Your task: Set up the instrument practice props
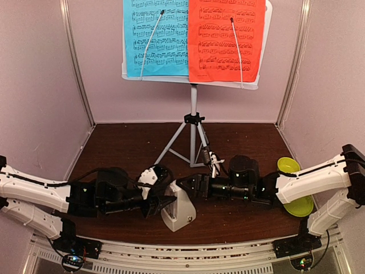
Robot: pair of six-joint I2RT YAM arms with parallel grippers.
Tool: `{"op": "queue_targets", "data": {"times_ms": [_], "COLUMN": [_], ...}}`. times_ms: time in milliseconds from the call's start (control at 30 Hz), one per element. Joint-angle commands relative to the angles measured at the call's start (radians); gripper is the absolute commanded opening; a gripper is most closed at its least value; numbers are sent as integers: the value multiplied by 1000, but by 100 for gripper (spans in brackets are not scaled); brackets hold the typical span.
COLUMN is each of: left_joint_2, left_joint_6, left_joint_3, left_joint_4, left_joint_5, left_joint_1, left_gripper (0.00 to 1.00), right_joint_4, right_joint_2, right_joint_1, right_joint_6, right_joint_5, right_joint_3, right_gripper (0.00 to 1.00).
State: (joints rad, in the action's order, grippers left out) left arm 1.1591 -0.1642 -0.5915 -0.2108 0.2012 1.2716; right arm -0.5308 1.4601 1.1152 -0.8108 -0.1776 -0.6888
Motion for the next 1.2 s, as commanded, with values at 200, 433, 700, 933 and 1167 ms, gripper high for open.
{"op": "queue_targets", "data": {"times_ms": [200,433,700,933,1167], "left_joint_2": [-27,-8,-11,-56,-85], "left_joint_6": [42,-242,52,164,-43], "left_joint_3": [17,58,-10,-24,53], "left_joint_4": [-184,-334,-196,-99,-259], "left_joint_5": [23,68,40,117,84], "left_joint_1": [34,14,61,72,46], "left_gripper": [13,8,7,6,4], "right_joint_4": [199,214,237,245,243], "right_joint_2": [74,72,71,68,74], "right_joint_1": [6,6,9,8,8], "right_joint_6": [40,47,57,52,51], "right_joint_5": [56,61,71,81,81], "right_joint_3": [52,51,46,47,46], "right_gripper": [73,72,71,71,71]}}
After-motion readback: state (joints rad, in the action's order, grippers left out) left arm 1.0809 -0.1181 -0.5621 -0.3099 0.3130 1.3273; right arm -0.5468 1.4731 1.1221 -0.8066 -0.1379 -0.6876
